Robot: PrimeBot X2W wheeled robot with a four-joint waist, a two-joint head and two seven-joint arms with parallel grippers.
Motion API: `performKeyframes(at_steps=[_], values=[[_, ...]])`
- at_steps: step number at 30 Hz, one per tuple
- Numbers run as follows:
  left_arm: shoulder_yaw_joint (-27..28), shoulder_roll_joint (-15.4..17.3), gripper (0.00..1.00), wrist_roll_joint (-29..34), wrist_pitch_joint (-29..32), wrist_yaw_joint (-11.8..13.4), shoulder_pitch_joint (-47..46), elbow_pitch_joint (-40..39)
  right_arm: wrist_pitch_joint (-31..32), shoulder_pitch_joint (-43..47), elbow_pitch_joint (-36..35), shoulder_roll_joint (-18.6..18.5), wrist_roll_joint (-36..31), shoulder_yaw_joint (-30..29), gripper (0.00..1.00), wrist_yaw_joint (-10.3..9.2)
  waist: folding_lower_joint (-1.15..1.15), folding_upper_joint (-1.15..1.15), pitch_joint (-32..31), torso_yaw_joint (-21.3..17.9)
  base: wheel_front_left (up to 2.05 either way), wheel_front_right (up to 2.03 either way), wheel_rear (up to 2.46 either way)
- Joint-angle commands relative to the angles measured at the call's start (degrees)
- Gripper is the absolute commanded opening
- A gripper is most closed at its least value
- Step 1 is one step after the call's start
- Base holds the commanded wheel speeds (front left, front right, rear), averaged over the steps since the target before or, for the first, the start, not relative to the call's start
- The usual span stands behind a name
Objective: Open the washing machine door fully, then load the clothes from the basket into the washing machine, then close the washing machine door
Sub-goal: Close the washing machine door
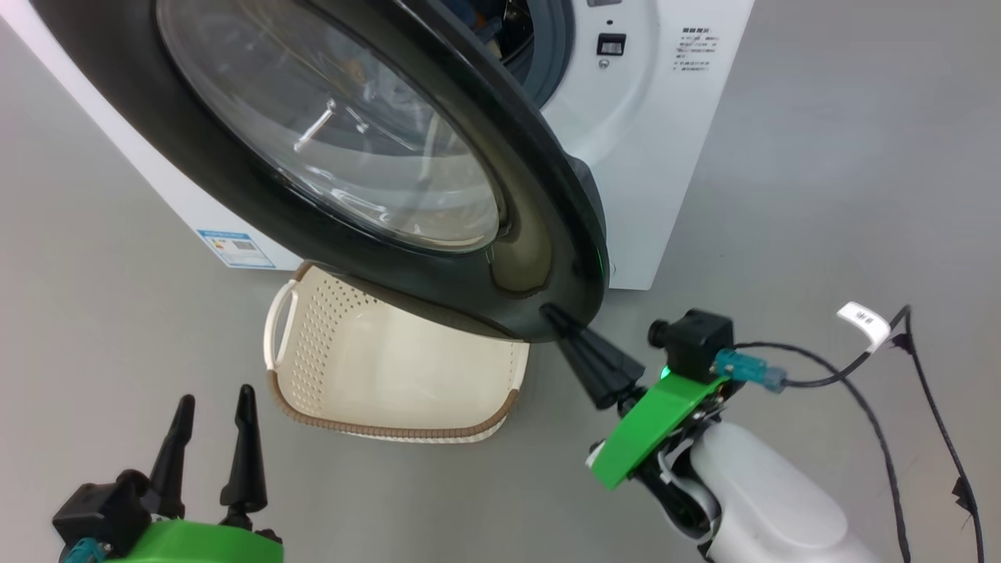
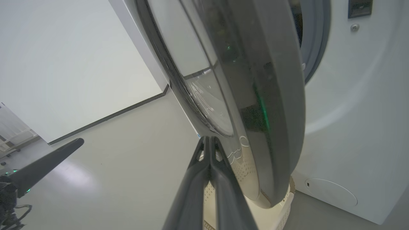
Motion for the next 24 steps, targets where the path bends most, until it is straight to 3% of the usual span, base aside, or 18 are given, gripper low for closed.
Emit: performKeyframes(at_steps=[1,24], values=[[1.71,0.88,1.00,-0.36,-0.37,-0.09,-1.79,-1.43,-0.27,-1.11,-0.95,1.41,-0.50,-0.30,0.00,0.09,0.00,0.00,0.39,0.00,0.00,0.00,0.00],[-1.01,0.63,1.00,-0.80,-0.37,-0.09,-6.86,-4.67,-0.27,-12.03,0.13,1.16,-4.42,-16.09,0.00,0.09,0.00,0.00,8.47,1.86,0.00,0.00,0.00]])
